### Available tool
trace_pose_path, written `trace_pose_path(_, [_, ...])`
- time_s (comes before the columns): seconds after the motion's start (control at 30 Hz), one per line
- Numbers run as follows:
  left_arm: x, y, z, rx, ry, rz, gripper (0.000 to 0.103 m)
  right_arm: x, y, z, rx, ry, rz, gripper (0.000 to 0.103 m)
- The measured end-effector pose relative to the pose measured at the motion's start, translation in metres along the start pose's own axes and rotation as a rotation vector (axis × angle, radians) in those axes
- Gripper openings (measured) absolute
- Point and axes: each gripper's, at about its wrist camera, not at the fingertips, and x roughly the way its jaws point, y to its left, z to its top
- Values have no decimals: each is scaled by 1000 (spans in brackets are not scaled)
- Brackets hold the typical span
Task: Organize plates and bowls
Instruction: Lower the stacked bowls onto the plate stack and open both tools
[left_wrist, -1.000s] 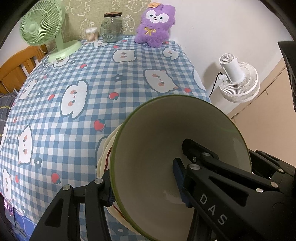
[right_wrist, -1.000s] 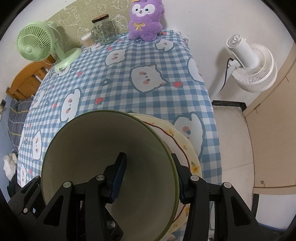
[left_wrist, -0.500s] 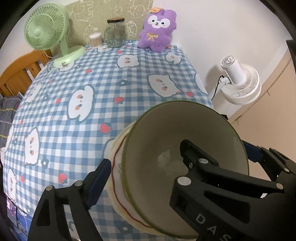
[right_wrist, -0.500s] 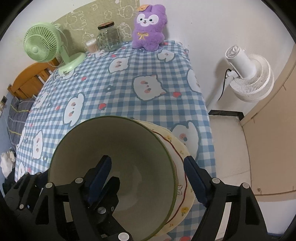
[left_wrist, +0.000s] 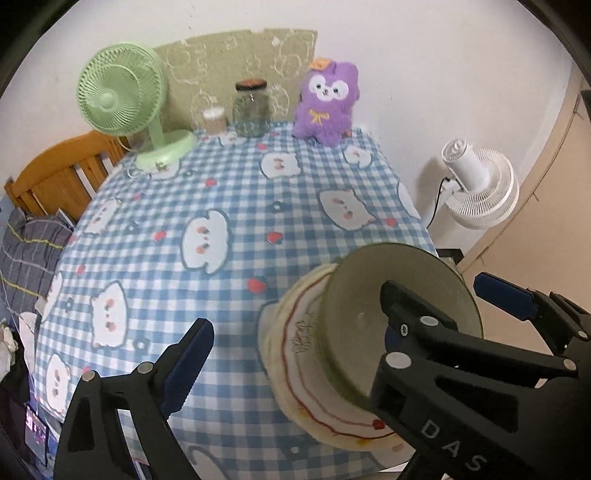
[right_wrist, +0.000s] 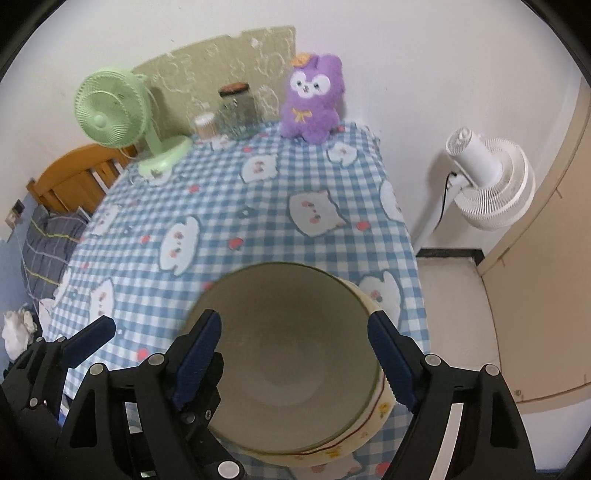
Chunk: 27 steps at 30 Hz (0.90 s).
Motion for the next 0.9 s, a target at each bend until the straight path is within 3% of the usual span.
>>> trace_pose_path(0.6, [-60,116,-23,1,-131,54,95,-58,67,-37,141,-138,-55,84])
trace_pose_path(0.9, [-73,155,-45,51,-180,49,95,-59,92,-73,179,-151,-103,84])
